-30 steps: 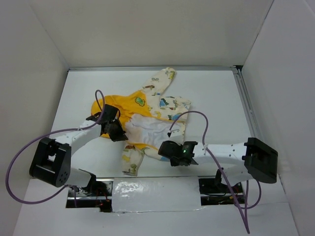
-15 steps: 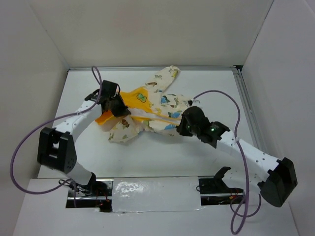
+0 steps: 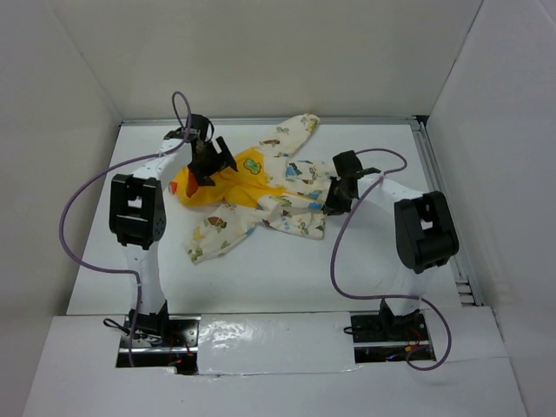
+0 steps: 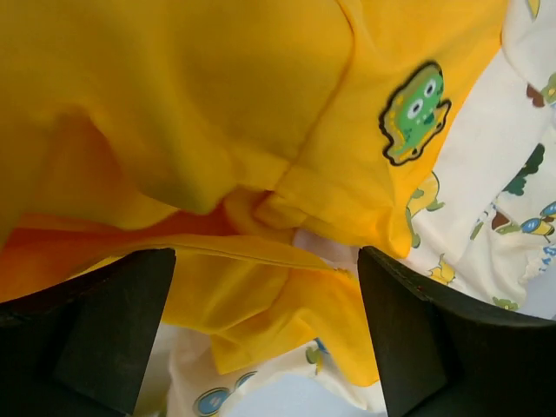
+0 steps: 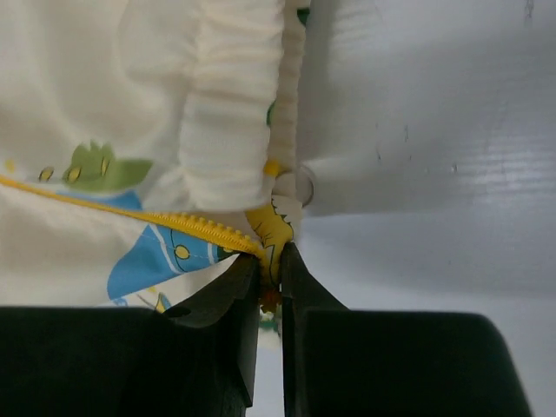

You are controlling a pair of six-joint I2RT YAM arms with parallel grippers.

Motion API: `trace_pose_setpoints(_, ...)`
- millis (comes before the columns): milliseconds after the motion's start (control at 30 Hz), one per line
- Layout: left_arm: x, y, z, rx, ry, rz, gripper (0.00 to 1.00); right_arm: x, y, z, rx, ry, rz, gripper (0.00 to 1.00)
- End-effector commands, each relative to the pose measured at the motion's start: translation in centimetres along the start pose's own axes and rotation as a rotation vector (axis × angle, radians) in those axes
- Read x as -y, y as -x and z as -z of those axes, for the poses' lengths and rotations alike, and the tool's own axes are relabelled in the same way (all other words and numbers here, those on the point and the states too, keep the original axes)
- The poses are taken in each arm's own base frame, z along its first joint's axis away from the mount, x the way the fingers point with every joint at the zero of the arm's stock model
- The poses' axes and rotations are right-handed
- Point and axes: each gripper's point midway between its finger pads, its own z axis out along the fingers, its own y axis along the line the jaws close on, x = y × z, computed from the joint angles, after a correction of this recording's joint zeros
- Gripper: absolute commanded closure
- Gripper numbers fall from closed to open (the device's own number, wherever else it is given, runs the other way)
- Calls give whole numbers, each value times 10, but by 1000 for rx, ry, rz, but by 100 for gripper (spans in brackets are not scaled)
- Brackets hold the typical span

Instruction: Zip up the jacket

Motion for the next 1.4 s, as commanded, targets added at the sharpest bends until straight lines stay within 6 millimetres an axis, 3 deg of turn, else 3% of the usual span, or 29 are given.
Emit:
trace_pose_setpoints(0, 11, 27, 39, 89, -46, -39, 1, -3, 9, -2, -18, -45, 1, 97)
trace_pose_setpoints(67, 14, 29, 53, 111, -62, -54, 1, -9, 9, 2, -9, -46, 17, 87)
trace_pose_setpoints(100, 20, 30, 68, 135, -87, -76, 1, -16, 9, 12, 13, -31, 31, 70)
trace_pose_setpoints(133, 23, 29, 76, 144, -105, -85, 1, -19, 8, 18, 27, -30, 38, 60)
trace_pose_setpoints(167, 25, 22, 88, 155, -119, -98, 1, -18, 11, 25, 52, -41, 41, 25)
trace_pose_setpoints(233, 24, 14, 99, 171, -118, -104, 1, -22, 10, 46, 97, -34, 47, 18)
trace_pose_setpoints(267, 24, 1, 109, 174, -124, -110, 1, -20, 12, 53, 122, -45, 48, 9)
trace_pose_setpoints(333, 18, -24, 107, 146, -122, -127, 1, -24, 10, 73, 164, -28, 64, 8)
trace_pose_setpoints(367, 24, -28, 124, 177, -157, -141, 1, -25, 9, 78, 175, -25, 74, 8)
trace_pose_setpoints(400, 25, -38, 126, 168, -171, -145, 1, -27, 8, 83, 184, -16, 84, 8)
trace_pose_setpoints(433, 23, -63, 119, 119, -182, -174, 1, -34, 9, 91, 209, 8, 107, 8)
trace_pose_setpoints(467, 31, -67, 130, 145, -232, -200, 1, -37, 10, 93, 214, 25, 118, 7)
trace_pose_setpoints(533, 27, -98, 119, 93, -247, -219, 1, -45, 23, 96, 236, 47, 116, 5)
trace_pose_setpoints(567, 37, -102, 122, 102, -306, -243, 1, -54, 36, 99, 254, 72, 120, 4)
trace_pose_setpoints(633, 36, -123, 109, 49, -345, -281, 1, -67, 49, 93, 233, 121, 139, 0)
trace_pose_setpoints(700, 34, -137, 89, -29, -350, -292, 1, -79, 70, 71, 195, 148, 141, 0)
trace_pose_setpoints(733, 28, -144, 68, -85, -319, -287, 1, -80, 80, 63, 194, 142, 140, 0)
trace_pose_setpoints(767, 23, -150, 58, -123, -292, -269, 1, -88, 91, 43, 170, 128, 148, 0)
trace_pose_setpoints(800, 22, -147, 48, -141, -268, -260, 1, -90, 98, 34, 166, 112, 152, 0)
trace_pose_setpoints(833, 8, -152, 25, -195, -202, -226, 1, -103, 118, 36, 205, 121, 168, 0)
trace_pose_setpoints(867, 0, -148, 15, -194, -148, -203, 1, -98, 112, 7, 151, 76, 178, 0)
trace_pose_setpoints(933, -13, -140, -2, -238, -102, -161, 1, -105, 127, -2, 160, 74, 180, 0)
trace_pose_setpoints(967, -14, -137, -5, -253, -109, -144, 1, -95, 118, -27, 97, 47, 159, 0)
trace_pose_setpoints(1067, -34, -114, -21, -219, -36, -91, 1, -93, 106, -48, 16, 90, 119, 0)
trace_pose_setpoints(1100, -42, -112, -28, -224, -10, -83, 1, -90, 92, -54, -28, 109, 108, 0)
trace_pose_setpoints(1233, -46, -80, -36, -196, 18, -70, 1, -78, 65, -52, -53, 90, 98, 0)
trace_pose_setpoints(1267, -38, -63, -37, -161, 11, -94, 1, -65, 42, -56, -93, 57, 89, 0)
trace_pose_setpoints(1300, -24, -43, -33, -117, -18, -111, 1, -67, 39, -47, -71, 70, 81, 0)
trace_pose_setpoints(1367, -17, -31, -37, -107, -22, -157, 1, -59, 7, -41, -92, 77, 78, 0)
